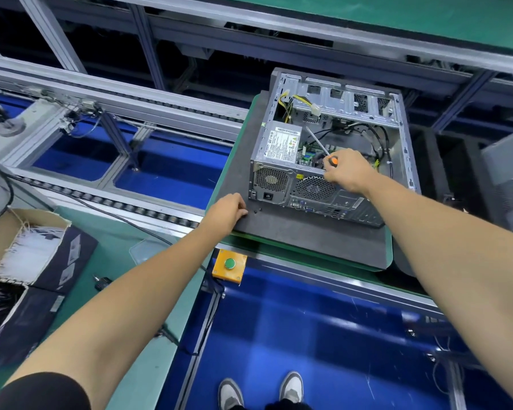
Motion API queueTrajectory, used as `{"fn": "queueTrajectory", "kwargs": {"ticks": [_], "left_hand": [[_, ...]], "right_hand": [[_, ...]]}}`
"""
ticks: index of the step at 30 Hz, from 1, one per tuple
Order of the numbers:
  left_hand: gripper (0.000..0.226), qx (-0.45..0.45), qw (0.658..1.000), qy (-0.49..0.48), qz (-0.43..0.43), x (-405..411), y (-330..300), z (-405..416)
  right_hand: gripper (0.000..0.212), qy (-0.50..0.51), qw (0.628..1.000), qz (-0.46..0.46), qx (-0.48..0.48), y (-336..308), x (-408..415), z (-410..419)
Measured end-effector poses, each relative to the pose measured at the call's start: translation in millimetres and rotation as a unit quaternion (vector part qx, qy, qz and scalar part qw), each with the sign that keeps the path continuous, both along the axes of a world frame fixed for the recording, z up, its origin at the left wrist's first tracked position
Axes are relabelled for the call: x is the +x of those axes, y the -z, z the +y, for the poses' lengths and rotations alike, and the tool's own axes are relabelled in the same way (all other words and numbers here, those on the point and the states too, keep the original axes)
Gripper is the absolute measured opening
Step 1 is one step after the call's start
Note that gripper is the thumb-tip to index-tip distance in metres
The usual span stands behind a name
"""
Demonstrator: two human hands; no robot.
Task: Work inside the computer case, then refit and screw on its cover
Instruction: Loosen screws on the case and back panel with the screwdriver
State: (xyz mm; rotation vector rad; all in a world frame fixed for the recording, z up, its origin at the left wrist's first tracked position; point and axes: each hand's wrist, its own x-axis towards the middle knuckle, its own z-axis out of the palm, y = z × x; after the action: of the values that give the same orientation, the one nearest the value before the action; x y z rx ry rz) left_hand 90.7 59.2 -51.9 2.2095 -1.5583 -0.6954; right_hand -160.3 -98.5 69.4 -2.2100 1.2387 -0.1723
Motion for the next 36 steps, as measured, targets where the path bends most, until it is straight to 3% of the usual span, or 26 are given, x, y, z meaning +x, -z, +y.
{"fn": "queueTrajectory", "kwargs": {"ticks": [5,10,14,17,20,26,32,36], "left_hand": [[0.023,-0.077,0.975,-0.110,0.178,25.0,-1.2,11.9],[0.010,-0.134,0.913,-0.165,0.350,22.1,3.3,26.9],[0.004,-0.138,0.877,-0.188,0.419,-7.8,15.1,35.5],[0.009,-0.140,0.898,-0.211,0.361,-18.9,25.7,36.5],[0.013,-0.154,0.937,-0.218,0.225,-8.0,30.2,32.8],[0.017,-0.110,0.986,-0.099,0.071,3.8,24.3,21.5],[0.023,-0.021,0.999,-0.006,-0.025,1.9,11.3,1.1],[0.018,-0.022,0.996,0.040,-0.079,-1.6,8.1,0.8]], "right_hand": [[0.030,0.004,1.000,-0.013,0.003,1.2,-0.8,-1.5],[0.022,0.012,1.000,-0.021,0.010,0.8,-2.0,-1.7],[0.019,0.018,1.000,-0.023,0.013,-0.1,-1.7,-0.4],[0.021,0.017,0.999,-0.027,0.018,-2.0,-1.6,1.6],[0.021,0.013,0.999,-0.025,0.016,-2.7,-1.2,2.2],[0.020,0.008,1.000,-0.025,0.011,-1.3,-0.8,1.3],[0.021,0.019,0.999,-0.025,0.017,-1.0,-0.2,1.2],[0.020,0.021,0.999,-0.022,0.013,0.4,0.0,0.3]]}}
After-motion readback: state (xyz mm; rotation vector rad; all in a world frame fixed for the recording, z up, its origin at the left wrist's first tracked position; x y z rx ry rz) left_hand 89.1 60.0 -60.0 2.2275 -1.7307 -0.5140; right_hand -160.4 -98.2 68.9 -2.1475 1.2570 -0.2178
